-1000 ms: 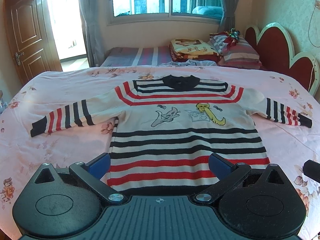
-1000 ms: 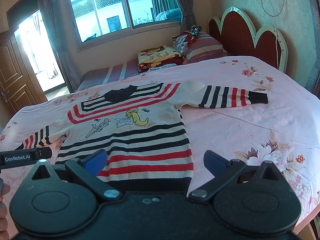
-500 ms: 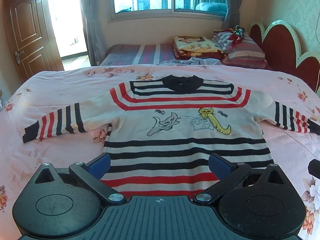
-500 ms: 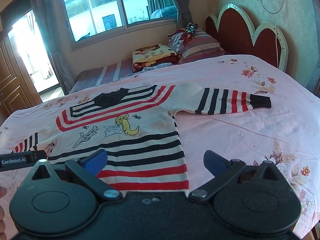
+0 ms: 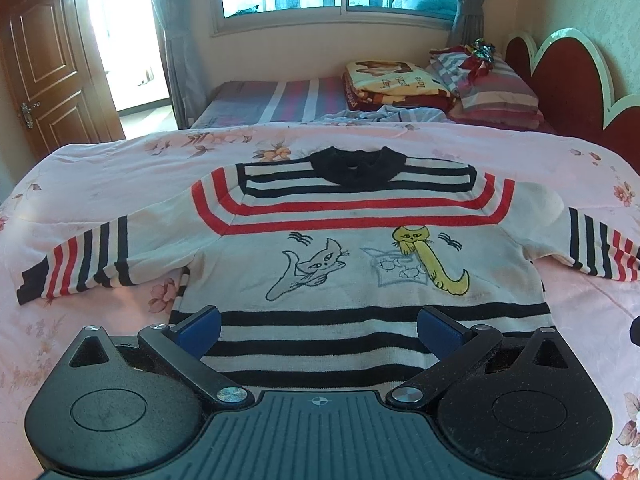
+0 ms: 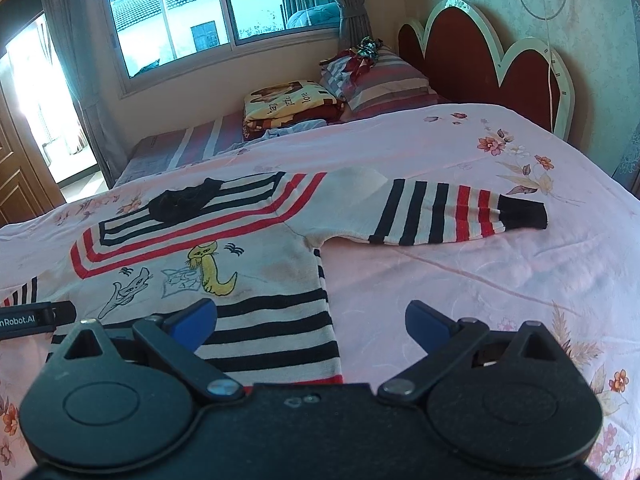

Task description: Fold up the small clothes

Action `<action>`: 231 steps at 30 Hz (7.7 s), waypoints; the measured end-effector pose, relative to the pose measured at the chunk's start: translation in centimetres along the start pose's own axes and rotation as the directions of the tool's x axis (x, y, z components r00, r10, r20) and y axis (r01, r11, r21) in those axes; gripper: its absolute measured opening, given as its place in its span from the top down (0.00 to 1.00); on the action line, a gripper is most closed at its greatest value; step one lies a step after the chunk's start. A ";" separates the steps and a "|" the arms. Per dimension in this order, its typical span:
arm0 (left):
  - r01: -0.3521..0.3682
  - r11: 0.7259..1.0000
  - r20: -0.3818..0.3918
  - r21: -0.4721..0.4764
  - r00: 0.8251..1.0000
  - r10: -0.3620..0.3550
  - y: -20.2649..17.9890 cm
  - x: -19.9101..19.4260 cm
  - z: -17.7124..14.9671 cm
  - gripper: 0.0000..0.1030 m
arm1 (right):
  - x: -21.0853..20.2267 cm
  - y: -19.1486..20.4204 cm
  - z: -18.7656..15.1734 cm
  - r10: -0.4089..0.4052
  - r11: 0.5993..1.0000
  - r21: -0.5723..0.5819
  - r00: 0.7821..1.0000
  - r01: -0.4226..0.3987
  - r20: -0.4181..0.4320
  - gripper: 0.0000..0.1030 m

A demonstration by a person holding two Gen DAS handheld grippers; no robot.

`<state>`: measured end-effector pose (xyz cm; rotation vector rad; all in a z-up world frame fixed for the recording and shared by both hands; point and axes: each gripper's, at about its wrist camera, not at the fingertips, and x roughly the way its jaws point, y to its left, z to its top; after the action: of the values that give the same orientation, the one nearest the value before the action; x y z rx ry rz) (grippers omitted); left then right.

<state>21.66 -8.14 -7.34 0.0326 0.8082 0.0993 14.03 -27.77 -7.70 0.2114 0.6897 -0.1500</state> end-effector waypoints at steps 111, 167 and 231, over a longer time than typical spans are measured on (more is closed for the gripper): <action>0.157 0.891 0.002 -0.427 0.985 -0.172 9.7 21.6 3.4 0.87 | 21.4 0.2 3.3 0.053 0.995 -0.075 0.992 -0.062 -0.114 0.79; -0.085 0.667 -0.024 -0.740 0.995 0.100 32.3 13.8 -5.3 0.04 | 21.6 22.4 2.9 0.357 0.877 -0.281 0.920 -0.390 -0.163 0.57; 0.117 0.950 0.140 -0.291 0.987 -0.079 13.5 17.0 7.4 0.00 | 21.5 18.6 2.5 0.314 0.915 -0.234 0.945 -0.328 -0.096 0.38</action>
<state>37.70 7.06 -13.55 -0.2846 0.6596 0.1234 35.86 -11.80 -16.99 0.0868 0.7136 0.2588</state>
